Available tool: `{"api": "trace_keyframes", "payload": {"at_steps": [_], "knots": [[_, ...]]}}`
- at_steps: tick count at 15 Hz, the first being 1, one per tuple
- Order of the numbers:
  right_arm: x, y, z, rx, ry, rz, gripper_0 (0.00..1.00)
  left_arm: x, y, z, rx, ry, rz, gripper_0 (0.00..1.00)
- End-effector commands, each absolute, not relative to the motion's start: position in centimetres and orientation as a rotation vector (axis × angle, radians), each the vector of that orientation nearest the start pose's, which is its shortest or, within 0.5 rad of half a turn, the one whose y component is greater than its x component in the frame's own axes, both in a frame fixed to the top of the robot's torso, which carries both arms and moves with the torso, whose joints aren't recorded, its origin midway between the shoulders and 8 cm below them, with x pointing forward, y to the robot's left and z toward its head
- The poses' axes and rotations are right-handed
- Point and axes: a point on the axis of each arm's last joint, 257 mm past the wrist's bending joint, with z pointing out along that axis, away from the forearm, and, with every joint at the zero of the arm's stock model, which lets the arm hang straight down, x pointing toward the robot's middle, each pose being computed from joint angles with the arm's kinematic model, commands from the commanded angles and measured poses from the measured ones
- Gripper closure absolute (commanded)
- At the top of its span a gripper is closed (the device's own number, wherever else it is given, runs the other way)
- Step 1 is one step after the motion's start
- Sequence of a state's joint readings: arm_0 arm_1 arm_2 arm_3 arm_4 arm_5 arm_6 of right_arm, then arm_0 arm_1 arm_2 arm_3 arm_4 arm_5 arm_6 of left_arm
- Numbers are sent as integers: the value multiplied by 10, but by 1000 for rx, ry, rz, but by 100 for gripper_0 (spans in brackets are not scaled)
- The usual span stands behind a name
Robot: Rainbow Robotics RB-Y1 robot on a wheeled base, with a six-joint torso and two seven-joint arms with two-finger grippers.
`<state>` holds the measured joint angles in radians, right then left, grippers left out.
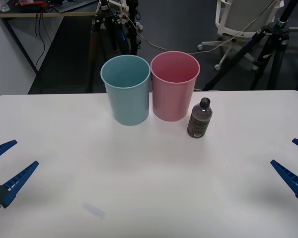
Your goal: Grasp the object on the table and drop it into the matching bin: aluminum can to the light blue bin, PET bottle to the pink bin.
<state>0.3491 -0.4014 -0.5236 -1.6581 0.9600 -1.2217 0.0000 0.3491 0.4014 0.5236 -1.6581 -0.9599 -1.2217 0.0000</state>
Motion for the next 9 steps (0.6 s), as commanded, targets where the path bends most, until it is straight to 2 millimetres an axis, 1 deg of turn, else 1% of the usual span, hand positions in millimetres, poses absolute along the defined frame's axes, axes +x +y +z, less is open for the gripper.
{"api": "trace_keyframes", "payload": {"at_steps": [1,2,8,9], "knots": [[342,-330,-169,-465,1441,567,0,342,330,-169,465,1441,-567,0],[335,-327,-188,-404,1463,598,0,342,330,-169,465,1441,-567,0],[326,-319,-190,-428,1452,616,0,342,330,-169,465,1441,-567,0],[324,-318,-191,-460,1437,580,0,342,330,-169,465,1441,-567,0]]}}
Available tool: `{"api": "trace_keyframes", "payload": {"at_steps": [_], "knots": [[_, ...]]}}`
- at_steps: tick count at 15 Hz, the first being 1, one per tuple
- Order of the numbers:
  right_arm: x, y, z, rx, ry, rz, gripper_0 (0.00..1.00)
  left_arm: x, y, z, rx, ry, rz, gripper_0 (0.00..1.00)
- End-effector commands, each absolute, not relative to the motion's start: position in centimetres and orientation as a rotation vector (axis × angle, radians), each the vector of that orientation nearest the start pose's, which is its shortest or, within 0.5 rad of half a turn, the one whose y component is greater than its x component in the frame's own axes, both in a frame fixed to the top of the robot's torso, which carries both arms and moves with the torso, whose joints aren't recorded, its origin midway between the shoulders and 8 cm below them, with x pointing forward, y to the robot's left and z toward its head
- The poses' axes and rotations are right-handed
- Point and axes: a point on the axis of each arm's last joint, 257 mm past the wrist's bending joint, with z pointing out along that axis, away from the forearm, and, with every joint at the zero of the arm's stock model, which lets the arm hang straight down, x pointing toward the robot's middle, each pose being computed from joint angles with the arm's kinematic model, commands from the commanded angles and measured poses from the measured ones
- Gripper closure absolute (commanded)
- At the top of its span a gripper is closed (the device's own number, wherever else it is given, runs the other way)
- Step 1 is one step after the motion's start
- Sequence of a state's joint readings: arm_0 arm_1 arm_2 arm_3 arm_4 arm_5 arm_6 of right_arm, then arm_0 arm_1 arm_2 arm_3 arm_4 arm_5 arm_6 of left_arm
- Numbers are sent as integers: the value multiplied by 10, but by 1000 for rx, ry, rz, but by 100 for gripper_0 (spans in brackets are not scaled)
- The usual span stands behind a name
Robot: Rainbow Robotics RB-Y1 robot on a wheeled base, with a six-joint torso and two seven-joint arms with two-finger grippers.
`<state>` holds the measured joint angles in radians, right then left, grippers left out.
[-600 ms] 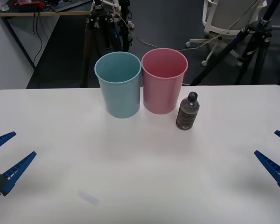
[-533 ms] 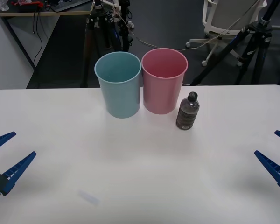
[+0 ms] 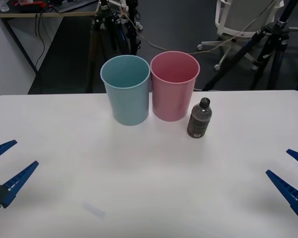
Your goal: Grasp the object on the table and drop it into the matching bin: aluminum can to the light blue bin, PET bottle to the pink bin.
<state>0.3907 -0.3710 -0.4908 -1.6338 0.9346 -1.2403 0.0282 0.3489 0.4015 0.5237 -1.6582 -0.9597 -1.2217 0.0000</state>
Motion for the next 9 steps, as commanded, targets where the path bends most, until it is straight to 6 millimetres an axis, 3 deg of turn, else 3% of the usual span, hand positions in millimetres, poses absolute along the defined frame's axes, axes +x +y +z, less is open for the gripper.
{"api": "trace_keyframes", "payload": {"at_steps": [1,9], "knots": [[323,-319,-191,-478,1426,553,0,342,330,-169,465,1441,-567,0],[319,-313,-200,-557,1402,471,0,342,330,-169,465,1441,-567,0]]}}
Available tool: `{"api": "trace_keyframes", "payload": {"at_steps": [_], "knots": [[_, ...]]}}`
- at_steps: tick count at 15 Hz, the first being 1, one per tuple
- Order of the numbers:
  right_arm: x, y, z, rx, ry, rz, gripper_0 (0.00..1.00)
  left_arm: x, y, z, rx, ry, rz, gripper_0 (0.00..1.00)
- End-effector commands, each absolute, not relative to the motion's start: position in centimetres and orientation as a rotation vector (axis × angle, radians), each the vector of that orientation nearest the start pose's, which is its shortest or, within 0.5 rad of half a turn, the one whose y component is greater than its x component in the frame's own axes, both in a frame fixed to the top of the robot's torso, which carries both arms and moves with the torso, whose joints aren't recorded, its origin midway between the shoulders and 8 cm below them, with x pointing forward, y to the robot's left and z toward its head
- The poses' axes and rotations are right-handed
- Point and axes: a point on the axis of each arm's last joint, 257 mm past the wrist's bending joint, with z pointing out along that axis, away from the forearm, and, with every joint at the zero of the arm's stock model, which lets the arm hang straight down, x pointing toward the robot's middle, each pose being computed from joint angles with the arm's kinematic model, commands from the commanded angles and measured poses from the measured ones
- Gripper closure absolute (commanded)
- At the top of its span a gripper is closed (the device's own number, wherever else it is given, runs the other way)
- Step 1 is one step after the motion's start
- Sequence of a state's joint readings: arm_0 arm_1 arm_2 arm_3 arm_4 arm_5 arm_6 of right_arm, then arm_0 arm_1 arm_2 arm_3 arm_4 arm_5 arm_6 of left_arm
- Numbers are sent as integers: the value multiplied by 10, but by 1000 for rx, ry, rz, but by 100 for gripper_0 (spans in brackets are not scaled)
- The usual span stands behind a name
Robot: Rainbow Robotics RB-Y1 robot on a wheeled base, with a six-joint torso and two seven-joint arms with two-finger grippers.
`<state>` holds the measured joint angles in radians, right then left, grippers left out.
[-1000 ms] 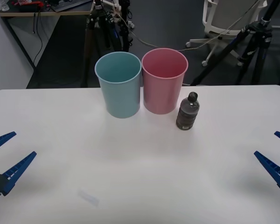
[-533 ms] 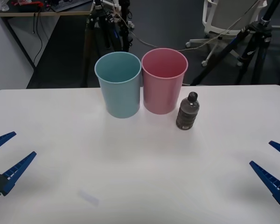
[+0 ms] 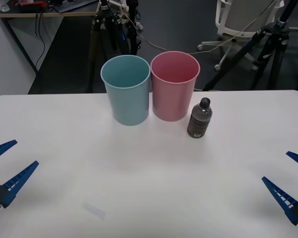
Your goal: Grasp the object on the table and drop it into the matching bin: aluminum can to the light blue bin, PET bottle to the pink bin.
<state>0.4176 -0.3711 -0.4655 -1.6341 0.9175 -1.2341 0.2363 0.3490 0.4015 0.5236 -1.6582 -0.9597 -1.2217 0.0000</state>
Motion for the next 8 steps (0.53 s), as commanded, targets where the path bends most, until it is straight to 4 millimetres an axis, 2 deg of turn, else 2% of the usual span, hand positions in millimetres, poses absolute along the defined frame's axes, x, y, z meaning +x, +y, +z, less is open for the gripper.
{"api": "trace_keyframes", "payload": {"at_steps": [1,4,8], "knots": [[320,-314,-200,-558,1402,459,0,342,330,-169,465,1441,-567,0],[329,-316,-208,-536,1421,435,0,342,330,-169,465,1441,-567,0],[358,-288,-225,-523,1455,444,0,342,330,-169,465,1441,-567,0]]}}
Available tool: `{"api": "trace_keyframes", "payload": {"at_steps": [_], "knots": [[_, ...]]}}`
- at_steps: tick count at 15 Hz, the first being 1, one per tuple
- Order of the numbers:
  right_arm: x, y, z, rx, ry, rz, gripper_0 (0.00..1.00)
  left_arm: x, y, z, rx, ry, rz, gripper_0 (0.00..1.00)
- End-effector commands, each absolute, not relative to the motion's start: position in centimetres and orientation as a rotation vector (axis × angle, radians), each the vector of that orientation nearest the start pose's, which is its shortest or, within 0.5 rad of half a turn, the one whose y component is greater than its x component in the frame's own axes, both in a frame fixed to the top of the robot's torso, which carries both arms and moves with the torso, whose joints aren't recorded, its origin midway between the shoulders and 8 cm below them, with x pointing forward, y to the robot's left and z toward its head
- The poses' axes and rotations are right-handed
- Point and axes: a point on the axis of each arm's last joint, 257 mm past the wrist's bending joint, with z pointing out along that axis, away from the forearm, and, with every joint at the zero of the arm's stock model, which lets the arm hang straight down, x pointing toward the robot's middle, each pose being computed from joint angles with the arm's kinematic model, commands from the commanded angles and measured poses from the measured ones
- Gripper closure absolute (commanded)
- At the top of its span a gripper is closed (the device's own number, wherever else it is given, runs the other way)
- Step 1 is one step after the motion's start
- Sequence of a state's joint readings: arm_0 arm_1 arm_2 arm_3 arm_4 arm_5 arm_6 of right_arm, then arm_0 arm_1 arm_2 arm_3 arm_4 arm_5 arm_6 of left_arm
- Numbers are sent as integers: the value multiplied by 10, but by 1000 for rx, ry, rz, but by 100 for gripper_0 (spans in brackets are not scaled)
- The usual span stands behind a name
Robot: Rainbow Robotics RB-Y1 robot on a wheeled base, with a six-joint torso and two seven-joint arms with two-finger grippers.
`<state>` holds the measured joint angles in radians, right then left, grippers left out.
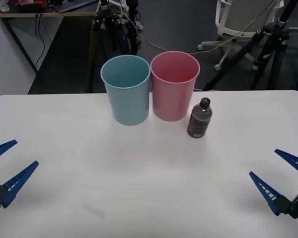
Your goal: Grasp the object on the table and drop it into the matching bin: aluminum can to the light blue bin, PET bottle to the pink bin.
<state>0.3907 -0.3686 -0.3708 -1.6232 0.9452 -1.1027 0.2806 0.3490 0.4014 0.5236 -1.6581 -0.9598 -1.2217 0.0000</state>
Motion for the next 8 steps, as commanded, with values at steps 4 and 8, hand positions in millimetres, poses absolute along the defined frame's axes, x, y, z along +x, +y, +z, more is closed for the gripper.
{"api": "trace_keyframes", "payload": {"at_steps": [4,8], "knots": [[391,-263,-246,-531,1464,516,0,342,330,-169,465,1441,-567,0],[418,-250,-257,-536,1462,518,0,342,330,-169,465,1441,-567,0]]}}
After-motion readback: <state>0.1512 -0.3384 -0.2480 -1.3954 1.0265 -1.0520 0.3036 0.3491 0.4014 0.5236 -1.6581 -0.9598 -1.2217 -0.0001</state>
